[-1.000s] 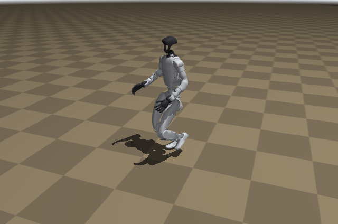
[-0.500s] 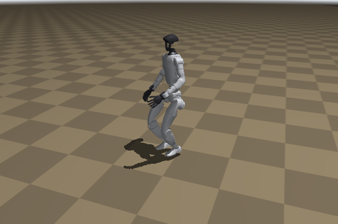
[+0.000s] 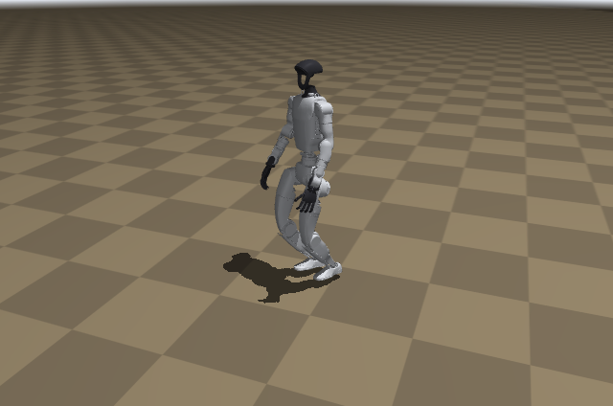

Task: Run

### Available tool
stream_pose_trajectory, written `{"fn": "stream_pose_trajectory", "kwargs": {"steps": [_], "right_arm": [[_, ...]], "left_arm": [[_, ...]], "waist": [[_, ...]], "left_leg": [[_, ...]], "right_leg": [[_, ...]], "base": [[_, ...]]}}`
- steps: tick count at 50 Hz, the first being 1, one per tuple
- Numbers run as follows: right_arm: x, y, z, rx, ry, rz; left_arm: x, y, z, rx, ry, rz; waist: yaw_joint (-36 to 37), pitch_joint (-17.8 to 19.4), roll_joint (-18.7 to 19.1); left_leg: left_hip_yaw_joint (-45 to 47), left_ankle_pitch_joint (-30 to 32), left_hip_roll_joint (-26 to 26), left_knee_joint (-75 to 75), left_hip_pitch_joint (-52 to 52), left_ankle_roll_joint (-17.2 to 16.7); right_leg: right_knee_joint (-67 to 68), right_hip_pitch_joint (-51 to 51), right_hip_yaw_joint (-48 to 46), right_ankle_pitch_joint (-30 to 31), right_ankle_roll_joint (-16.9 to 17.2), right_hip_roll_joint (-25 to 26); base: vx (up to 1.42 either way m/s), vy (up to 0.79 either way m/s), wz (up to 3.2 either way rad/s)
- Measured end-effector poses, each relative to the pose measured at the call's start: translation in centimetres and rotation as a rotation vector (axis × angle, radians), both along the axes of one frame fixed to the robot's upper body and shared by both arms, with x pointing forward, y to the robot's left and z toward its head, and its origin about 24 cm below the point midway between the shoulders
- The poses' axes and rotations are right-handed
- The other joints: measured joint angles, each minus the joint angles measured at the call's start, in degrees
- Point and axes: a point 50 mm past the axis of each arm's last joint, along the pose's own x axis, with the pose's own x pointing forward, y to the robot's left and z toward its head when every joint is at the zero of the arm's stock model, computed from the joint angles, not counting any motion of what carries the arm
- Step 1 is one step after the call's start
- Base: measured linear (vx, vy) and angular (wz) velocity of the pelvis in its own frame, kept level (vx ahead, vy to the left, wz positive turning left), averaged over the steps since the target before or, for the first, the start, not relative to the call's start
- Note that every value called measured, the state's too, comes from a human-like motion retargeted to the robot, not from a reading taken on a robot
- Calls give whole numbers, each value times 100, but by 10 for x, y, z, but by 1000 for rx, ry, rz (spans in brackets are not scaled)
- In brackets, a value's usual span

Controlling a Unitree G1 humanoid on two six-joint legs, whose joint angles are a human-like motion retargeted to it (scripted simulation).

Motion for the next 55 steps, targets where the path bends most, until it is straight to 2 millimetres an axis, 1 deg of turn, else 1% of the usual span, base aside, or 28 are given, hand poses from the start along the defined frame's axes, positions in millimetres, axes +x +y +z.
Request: {"fn": "stream_pose_trajectory", "kwargs": {"steps": [2, 3, 5, 8, 10, 15, 17, 18, 20, 22, 23, 25, 27, 28, 30, 32, 33, 35, 37, 38, 40, 43, 45, 47, 49, 51, 53, 55], "right_arm": [[0, 1, -1, -3, 9, 11], [-4, 2, -2, -3, 19, 14], [-1, 1, -2, -6, 18, 23], [-3, 2, -3, -5, 30, 31], [-7, 3, -4, -5, 43, 36], [-7, 3, -4, -2, 51, 48], [-12, 4, -6, 1, 65, 49], [-10, 4, -6, 2, 63, 50], [-1, 0, 0, -5, 26, 55], [-13, 1, -5, -1, 68, 45], [-15, 2, -7, 3, 75, 43], [-12, 1, -5, 6, 68, 36], [-16, 1, -7, 6, 74, 27], [-14, -1, -5, 5, 68, 21], [-18, -1, -7, 6, 75, 10], [-17, -4, -6, 7, 67, -7], [-21, -3, -7, 8, 72, -14], [-22, -5, -7, 10, 67, -36], [-27, -5, -8, 15, 74, -59], [-28, -6, -8, 19, 71, -74], [-34, -5, -10, 28, 79, -100], [-40, -6, -10, 53, 70, -160], [-42, -10, -8, 79, 47, -217], [-46, -11, -7, 106, 28, -266], [-46, -16, 0, 143, -24, -327], [-45, -16, 6, 183, -82, -368], [-35, -19, 18, 221, -176, -390], [-9, -22, 42, 252, -324, -374]], "left_arm": [[8, 1, 3, 7, -26, -6], [8, 0, 3, 8, -30, -10], [15, 1, 5, 14, -52, -20], [17, 0, 6, 20, -58, -40], [15, -1, 5, 22, -53, -57], [21, 1, 7, 39, -59, -94], [18, 0, 6, 41, -49, -103], [20, 1, 7, 45, -53, -107], [25, 0, 8, 43, -61, -113], [16, -2, 4, 37, -32, -112], [11, -2, 3, 37, -18, -112], [10, 1, 3, 40, -11, -109], [5, 1, 1, 36, 4, -106], [7, 2, 2, 36, 0, -105], [4, 0, 1, 32, 7, -101], [7, 1, 2, 31, -2, -97], [4, 1, 1, 30, 2, -94], [6, 2, 2, 33, -3, -89], [-4, 4, -1, 39, 20, -80], [-10, 8, -2, 47, 33, -74], [-14, 7, -2, 47, 33, -74], [4, 1, 5, 31, -56, -96], [25, -5, 16, 10, -161, -128], [47, -14, 31, -26, -286, -160], [73, -24, 57, -81, -451, -197], [94, -36, 85, -143, -617, -223], [110, -43, 118, -203, -786, -240], [117, -41, 151, -239, -930, -239]], "waist": [[8, -10, -12], [11, 28, -24], [13, -17, -29], [13, -2, -54], [14, 55, -78], [15, -1, -107], [24, 63, -133], [26, 30, -128], [32, -88, -88], [23, -135, -229], [34, -74, -237], [63, -14, -154], [90, 57, -151], [104, 30, -118], [131, 89, -113], [154, 46, -65], [165, 86, -65], [189, 45, -22], [210, 111, -8], [219, 79, 10], [233, 135, 27], [244, 124, 53], [255, 98, 78], [236, 135, 114], [226, 153, 169], [209, 236, 220], [246, 380, 246], [386, 563, 410]], "left_leg": [[-19, 40, -23, -157, 41, -19], [-10, 5, -15, -42, 21, -34], [-41, 77, -53, -310, 56, -43], [-50, 87, -75, -356, 37, -59], [-41, 44, -76, -210, -2, -69], [-105, 137, -139, -528, -29, -50], [-104, 86, -138, -342, -78, -55], [-134, 121, -147, -478, -73, -46], [-359, 279, -458, -1196, -407, -164], [-180, 270, -316, -615, -311, -33], [-184, 192, -304, -450, -323, -30], [-259, 152, -216, -550, -241, -38], [-270, 87, -204, -355, -288, -52], [-306, 110, -187, -485, -273, -54], [-317, 47, -175, -288, -322, -60], [-373, 63, -152, -443, -316, -59], [-372, 17, -147, -298, -346, -64], [-428, 23, -130, -439, -326, -59], [-445, -54, -121, -230, -365, -62], [-483, -49, -120, -336, -338, -59], [-511, -132, -115, -127, -368, -61], [-608, -199, -141, -101, -337, -61], [-710, -226, -173, -159, -282, -57], [-772, -310, -183, 145, -313, -67], [-800, -315, -165, 393, -362, -87], [-732, -370, -94, 1023, -565, -85], [-652, -632, 16, 2046, -985, 91], [-547, -667, 357, 3552, -1701, 233]], "right_leg": [[-99, 25, -23, 6, 7, -8], [1, 20, -32, -29, 23, -37], [-175, 17, -47, 6, 22, -27], [-155, -18, -66, -4, 44, -64], [-10, -42, -73, -42, 66, -113], [-154, -134, -90, -10, 52, -116], [2, -152, -94, -48, 62, -160], [-100, -164, -102, -22, 50, -132], [-519, -621, 20, -362, -158, -243], [24, -477, -86, -38, 51, -308], [116, -450, -89, -71, 58, -316], [-147, -305, -128, -7, 14, -157], [-49, -291, -138, -34, 19, -178], [-212, -265, -151, 5, -2, -118], [-107, -256, -167, -27, 10, -143], [-328, -220, -189, 15, -17, -60], [-228, -219, -198, -17, -6, -85], [-425, -172, -221, 8, -40, -10], [-283, -161, -245, -54, -38, -40], [-402, -127, -257, -50, -66, 3], [-247, -111, -287, -122, -75, -28], [-212, -58, -321, -213, -141, -18], [-237, -3, -336, -267, -204, 16], [1, 24, -337, -319, -209, -4], [139, 73, -327, -341, -241, 37], [457, 106, -285, -406, -261, 56], [808, 108, -172, -561, -285, 133], [1138, 5, -20, -746, -328, 477]], "base": [[0, 0, 0], [0, 0, 0], [0, 0, 0], [0, 0, 0], [0, 0, 0], [0, 0, 0], [0, 0, 0], [7, -2, 14], [7, -2, 16], [-6, 4, 30], [-4, 5, 19], [0, 0, 0], [0, 0, 0], [0, 0, 0], [0, 0, 0], [3, 0, 8], [0, 0, 0], [8, -1, 17], [7, -2, 19], [10, -3, 21], [9, -3, 23], [12, -4, 28], [15, -4, 35], [15, -2, 42], [19, 0, 55], [19, 3, 57], [25, 4, 55], [33, 6, 40]]}}
